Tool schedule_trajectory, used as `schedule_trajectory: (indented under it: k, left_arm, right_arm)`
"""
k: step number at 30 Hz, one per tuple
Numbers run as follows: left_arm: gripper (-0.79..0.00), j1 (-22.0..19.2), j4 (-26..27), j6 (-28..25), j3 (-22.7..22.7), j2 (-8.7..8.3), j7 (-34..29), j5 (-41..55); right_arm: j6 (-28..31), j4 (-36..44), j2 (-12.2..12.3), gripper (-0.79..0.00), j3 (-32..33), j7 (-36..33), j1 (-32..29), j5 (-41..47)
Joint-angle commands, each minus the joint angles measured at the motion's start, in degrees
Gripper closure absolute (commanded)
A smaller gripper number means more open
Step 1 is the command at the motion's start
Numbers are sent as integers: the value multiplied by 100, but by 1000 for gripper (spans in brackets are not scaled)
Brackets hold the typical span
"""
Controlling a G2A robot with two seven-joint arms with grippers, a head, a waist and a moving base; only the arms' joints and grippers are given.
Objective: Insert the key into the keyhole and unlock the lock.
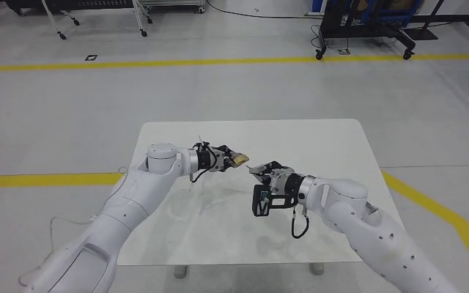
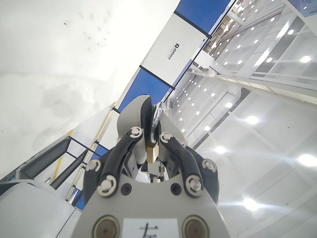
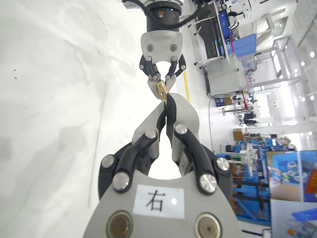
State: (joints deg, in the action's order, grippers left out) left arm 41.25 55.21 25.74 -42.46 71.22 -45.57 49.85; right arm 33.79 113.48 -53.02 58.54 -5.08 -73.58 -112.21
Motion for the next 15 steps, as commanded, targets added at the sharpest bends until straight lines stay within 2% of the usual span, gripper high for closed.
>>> schedule_trajectory:
  k: [1, 8, 15]
  left_arm:
    - [0, 2, -7, 9, -9, 10, -13, -23]
    - [0, 11, -33, 20, -15, 48, -55, -152]
    - [0, 31, -48, 42, -46, 78, -101, -238]
  right_arm:
    - [-38, 9, 4, 0, -58, 90, -38, -312]
    - [-78, -77, -25, 0, -204, 290, -14, -653]
    - [-77, -154, -91, 0, -330, 142, 123, -783]
